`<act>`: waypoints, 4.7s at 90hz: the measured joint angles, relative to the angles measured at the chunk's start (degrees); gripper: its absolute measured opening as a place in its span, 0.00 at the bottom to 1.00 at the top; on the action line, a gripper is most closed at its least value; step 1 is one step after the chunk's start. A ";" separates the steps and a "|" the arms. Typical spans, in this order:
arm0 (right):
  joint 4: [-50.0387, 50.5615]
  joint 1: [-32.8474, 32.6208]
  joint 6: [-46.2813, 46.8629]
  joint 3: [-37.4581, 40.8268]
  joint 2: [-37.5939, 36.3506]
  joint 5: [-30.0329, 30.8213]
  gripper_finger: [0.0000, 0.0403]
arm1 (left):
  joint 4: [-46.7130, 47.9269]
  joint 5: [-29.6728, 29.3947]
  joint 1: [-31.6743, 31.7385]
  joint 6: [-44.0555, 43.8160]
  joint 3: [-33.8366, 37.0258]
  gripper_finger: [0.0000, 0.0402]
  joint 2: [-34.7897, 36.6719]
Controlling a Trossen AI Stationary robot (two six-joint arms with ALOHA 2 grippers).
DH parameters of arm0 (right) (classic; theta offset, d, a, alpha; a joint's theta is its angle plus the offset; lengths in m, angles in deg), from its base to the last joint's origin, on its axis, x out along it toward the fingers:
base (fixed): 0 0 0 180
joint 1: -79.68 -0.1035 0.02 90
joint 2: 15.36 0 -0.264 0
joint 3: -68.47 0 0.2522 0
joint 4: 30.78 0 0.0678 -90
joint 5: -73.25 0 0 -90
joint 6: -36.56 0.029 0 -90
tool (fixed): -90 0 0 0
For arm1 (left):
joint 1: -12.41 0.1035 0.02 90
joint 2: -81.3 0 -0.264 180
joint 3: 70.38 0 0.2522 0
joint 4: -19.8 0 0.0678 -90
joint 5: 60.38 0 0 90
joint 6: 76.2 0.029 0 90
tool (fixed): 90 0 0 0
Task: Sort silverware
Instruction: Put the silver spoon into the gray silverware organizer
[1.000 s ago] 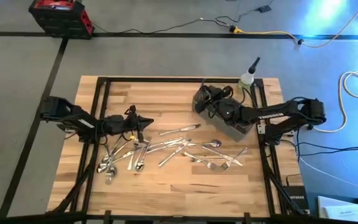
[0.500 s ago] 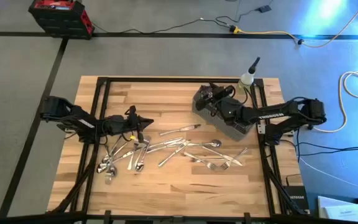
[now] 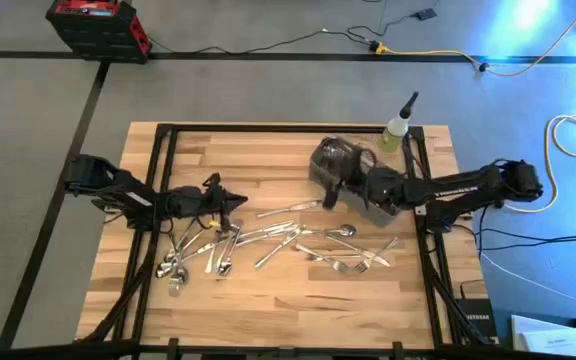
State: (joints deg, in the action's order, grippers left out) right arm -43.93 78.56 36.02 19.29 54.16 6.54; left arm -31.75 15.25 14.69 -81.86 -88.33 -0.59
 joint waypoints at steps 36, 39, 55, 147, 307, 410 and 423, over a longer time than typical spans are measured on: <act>7.10 -10.53 -0.12 -0.02 5.14 -7.72 0.44 | 6.56 -14.95 -16.28 -2.17 -4.23 0.00 0.11; 7.16 -10.72 0.04 -0.02 5.42 -7.55 0.44 | 8.05 -17.65 -19.12 -4.92 -4.61 0.00 0.11; 7.90 -11.31 1.59 -0.02 5.75 -7.39 0.44 | 26.53 -36.97 -34.35 -23.45 -7.97 0.00 0.13; 9.53 -11.25 1.74 -0.02 5.75 -9.51 0.44 | 65.85 -37.87 -44.12 -53.33 -19.61 0.02 -6.03; 10.49 -11.26 1.73 -0.02 5.73 -10.79 0.44 | 66.12 -31.45 -34.46 -45.33 -19.74 0.17 -7.18; -21.07 -8.18 34.37 -13.41 31.51 -4.43 0.44 | 52.54 -60.49 -32.40 22.11 -30.06 0.00 5.53; -22.72 -8.29 30.75 -16.13 34.23 -4.34 0.44 | 52.59 -64.82 -31.40 27.41 -31.35 0.00 5.34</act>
State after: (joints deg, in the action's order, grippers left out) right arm -66.64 70.27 66.77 3.17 88.39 2.20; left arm 20.84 -49.57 -16.70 -54.45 -119.68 4.75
